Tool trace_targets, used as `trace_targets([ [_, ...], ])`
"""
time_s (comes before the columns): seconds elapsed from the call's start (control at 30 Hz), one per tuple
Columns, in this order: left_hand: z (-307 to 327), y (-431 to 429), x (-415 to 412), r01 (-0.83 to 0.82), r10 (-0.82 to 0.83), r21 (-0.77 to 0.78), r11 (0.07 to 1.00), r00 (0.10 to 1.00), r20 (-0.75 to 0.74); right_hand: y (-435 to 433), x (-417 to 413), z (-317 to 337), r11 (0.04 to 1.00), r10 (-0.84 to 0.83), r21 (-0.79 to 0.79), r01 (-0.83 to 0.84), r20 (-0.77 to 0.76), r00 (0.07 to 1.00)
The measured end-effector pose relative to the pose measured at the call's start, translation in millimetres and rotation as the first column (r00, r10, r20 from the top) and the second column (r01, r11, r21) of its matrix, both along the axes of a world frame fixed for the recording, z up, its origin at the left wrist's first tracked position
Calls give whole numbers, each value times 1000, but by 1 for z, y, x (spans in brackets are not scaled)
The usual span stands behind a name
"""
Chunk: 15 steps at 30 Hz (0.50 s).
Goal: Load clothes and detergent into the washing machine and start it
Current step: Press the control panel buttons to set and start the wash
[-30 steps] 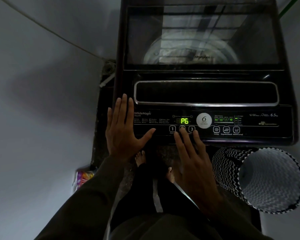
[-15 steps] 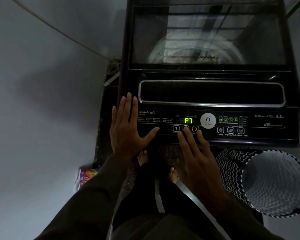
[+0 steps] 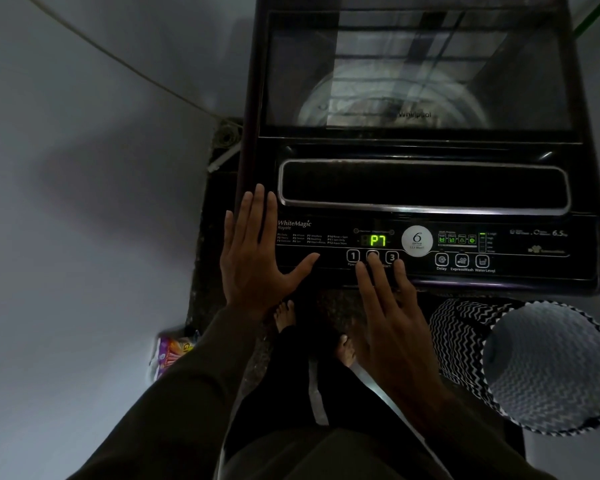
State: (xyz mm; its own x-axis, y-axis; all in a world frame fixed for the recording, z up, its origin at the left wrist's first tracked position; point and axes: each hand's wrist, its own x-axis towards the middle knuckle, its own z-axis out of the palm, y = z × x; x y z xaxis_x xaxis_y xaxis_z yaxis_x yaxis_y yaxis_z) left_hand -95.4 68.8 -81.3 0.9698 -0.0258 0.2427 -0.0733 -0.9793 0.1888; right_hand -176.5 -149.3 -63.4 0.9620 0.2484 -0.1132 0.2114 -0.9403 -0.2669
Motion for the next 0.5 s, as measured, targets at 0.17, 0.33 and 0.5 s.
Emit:
trace_targets([
  [0.17, -1, 0, 0, -1, 1, 2, 1000, 1000, 11, 1, 0, 1, 1000, -13, 28, 13, -5, 1000],
  [0.33, -2, 0, 1, 0, 0, 0, 1000, 1000, 12, 4, -1, 2, 998, -28, 64, 28, -4, 1000],
  [0.5, -2, 1, 0, -1, 1, -3, 1000, 1000, 16, 3, -1, 2, 999, -19, 50, 19, -3, 1000],
])
